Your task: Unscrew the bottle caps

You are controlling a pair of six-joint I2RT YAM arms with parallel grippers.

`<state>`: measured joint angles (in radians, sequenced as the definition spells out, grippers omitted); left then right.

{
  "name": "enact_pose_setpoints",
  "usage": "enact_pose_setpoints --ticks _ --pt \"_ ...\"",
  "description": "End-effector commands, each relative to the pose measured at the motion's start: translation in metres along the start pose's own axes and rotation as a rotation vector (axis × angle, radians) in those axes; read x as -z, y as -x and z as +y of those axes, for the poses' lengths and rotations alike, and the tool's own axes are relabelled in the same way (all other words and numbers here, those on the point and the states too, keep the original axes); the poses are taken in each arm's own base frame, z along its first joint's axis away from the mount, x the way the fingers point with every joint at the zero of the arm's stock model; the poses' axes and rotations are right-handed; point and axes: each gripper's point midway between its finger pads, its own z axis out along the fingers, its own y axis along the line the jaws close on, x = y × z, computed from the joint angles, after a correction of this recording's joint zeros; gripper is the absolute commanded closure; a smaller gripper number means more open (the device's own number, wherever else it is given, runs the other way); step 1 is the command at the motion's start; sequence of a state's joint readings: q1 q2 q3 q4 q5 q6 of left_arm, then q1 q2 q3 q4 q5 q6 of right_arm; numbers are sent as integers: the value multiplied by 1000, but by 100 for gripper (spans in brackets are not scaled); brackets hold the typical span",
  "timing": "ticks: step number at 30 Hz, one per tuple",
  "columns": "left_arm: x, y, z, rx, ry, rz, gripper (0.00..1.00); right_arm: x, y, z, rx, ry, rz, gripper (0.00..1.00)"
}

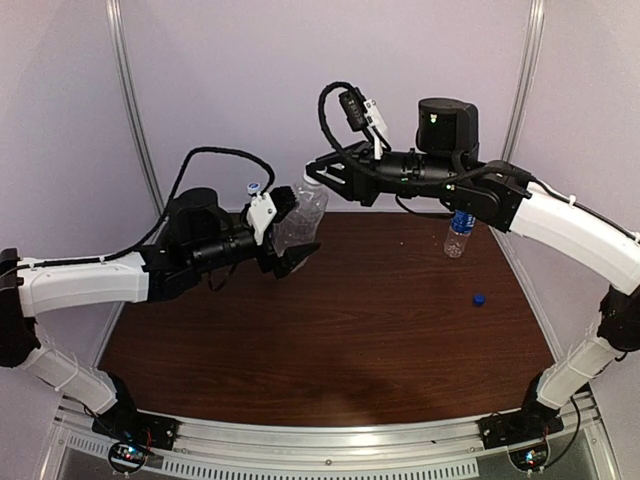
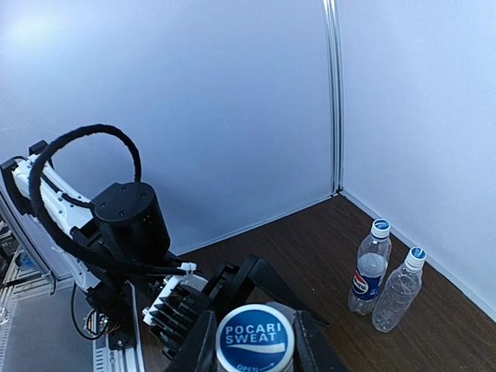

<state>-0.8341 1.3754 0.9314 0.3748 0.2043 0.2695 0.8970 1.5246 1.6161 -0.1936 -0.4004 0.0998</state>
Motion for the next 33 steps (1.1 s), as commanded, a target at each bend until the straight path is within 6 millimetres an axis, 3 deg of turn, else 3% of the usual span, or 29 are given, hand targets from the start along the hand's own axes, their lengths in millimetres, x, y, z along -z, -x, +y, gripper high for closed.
enact_pose_setpoints --ticks 1,7,8,11,12,19,29,33 --pt "-9 15 3 2 -2 -64 14 8 13 4 -30 23 -50 100" --pt "-2 21 7 -6 21 -81 39 9 3 -3 -69 24 -24 99" --pt "-1 21 7 -11 26 -81 42 9 1 -5 -81 27 -15 85" --pt "1 16 12 -35 54 -51 45 10 -6 -11 -110 6 17 30" --pt "1 12 16 -47 77 -26 45 12 -7 -14 -114 -6 25 16" --pt "-1 -16 39 -152 206 147 49 28 -3 -20 -230 -56 33 15" --pt "-10 -19 34 -261 254 220 49 7 -27 -41 -311 -144 155 23" --pt "-12 -21 33 -267 254 228 49 4 -26 -41 -312 -137 148 40"
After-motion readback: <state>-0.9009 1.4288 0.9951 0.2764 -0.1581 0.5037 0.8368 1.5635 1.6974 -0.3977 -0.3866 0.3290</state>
